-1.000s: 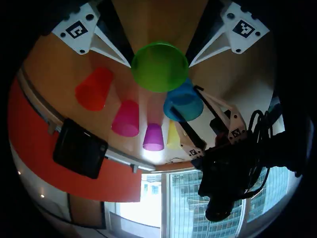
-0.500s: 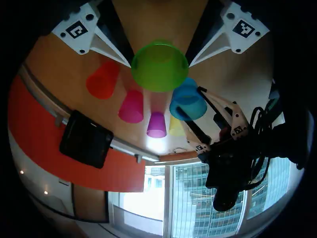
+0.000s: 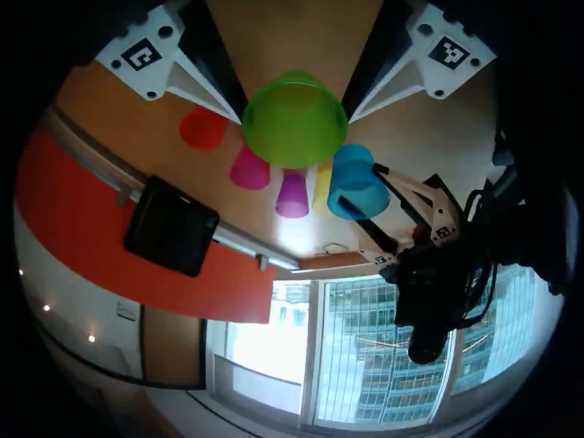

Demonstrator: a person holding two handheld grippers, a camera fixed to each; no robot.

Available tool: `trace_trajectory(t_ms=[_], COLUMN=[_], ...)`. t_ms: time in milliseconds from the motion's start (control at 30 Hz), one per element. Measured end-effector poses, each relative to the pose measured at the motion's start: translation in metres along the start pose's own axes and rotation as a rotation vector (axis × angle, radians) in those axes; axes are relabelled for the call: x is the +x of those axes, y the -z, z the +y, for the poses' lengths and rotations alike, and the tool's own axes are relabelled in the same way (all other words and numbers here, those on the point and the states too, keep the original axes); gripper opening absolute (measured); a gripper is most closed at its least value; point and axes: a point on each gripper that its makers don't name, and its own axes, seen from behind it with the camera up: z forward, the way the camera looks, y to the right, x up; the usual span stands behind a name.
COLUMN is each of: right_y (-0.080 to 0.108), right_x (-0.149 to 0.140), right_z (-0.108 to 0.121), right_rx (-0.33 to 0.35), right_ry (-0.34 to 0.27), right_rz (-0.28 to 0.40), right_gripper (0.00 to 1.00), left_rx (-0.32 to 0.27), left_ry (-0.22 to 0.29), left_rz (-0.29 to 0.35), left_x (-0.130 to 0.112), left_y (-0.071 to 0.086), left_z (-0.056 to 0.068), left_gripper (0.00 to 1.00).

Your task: Pour water

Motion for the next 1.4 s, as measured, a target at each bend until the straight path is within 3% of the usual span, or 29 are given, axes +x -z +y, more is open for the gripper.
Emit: trace_trajectory(t_ms=[633,1067,1400], right_y=[0.025,0.028,0.027], right_x=[0.058,0.083,0.099], right_z=[-0.005,-0.003,-0.003], right_rx=[-0.061,-0.077,-0.079], right_ry=[-0.015,-0.030,-0.029], right_rz=[0.182,0.274,0.315], right_gripper=[0.92,0.92,0.92], left_rx=[0.056,0.071,0.087], left_ry=[0.040,0.069,0.046], left_rz=[0.154,0.273,0.338], left_x=[0.039,0.068,0.086], left_y=[0.047,0.065,0.075], left_z=[-0.007,-0.014,-0.016], left_gripper=[0.86,0.85,0.86])
